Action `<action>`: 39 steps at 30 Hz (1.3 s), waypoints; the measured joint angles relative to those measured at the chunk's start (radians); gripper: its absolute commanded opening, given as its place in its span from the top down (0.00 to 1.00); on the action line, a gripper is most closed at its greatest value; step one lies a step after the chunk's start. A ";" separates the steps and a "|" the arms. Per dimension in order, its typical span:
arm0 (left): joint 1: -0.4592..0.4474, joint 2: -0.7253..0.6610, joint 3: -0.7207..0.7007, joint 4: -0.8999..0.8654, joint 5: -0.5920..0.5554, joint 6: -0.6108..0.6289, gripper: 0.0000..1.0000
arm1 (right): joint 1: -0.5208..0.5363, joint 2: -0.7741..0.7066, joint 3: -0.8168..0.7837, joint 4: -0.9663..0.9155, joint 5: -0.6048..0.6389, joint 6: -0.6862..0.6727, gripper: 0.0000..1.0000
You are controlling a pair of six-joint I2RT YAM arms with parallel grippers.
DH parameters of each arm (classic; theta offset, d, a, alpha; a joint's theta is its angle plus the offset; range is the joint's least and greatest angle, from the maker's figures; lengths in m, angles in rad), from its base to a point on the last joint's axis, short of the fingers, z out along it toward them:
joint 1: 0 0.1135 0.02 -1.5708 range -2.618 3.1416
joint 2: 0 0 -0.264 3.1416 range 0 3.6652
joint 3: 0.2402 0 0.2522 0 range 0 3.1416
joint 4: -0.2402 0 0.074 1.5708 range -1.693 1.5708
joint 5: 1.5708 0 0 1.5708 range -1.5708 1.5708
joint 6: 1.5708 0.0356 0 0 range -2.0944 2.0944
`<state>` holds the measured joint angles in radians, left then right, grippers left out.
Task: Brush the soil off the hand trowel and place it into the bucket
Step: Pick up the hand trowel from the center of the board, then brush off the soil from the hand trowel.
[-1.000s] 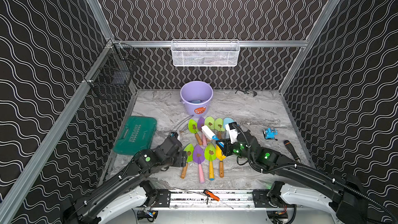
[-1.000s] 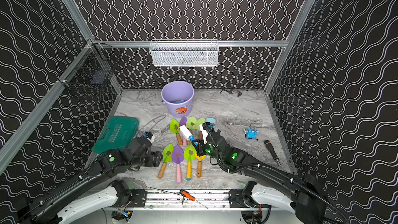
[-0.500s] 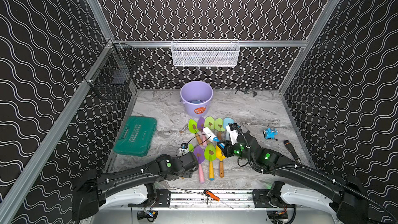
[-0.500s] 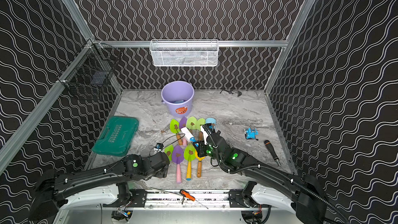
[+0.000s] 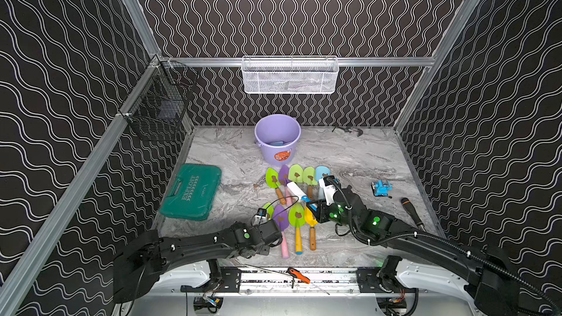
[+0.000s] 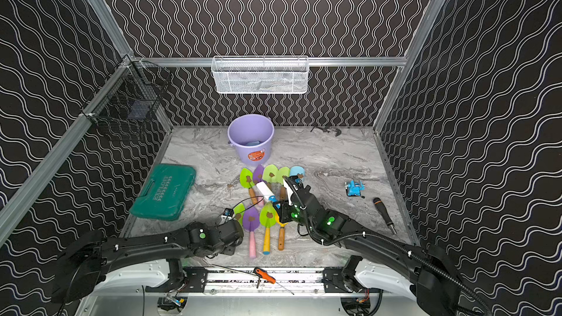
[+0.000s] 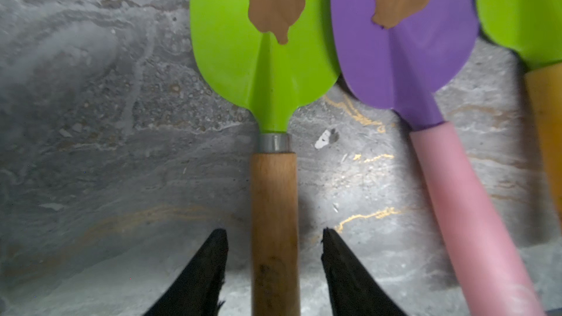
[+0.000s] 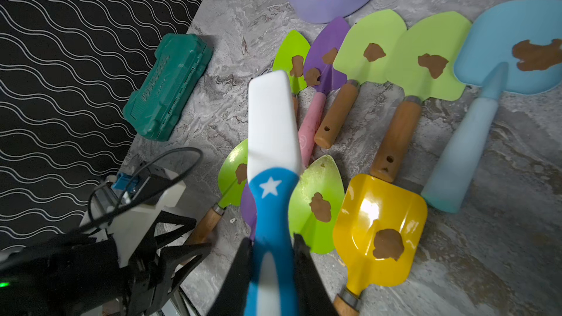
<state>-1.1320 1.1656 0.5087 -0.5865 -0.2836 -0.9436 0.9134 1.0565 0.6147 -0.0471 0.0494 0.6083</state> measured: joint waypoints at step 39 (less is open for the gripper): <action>0.237 0.069 0.334 -0.248 0.048 0.230 1.00 | -0.019 0.071 0.069 0.032 -0.018 -0.014 1.00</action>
<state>-0.8948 1.2343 0.8429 -0.8345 -0.2356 -0.7139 0.8940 1.1275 0.6842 -0.0154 0.0319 0.5941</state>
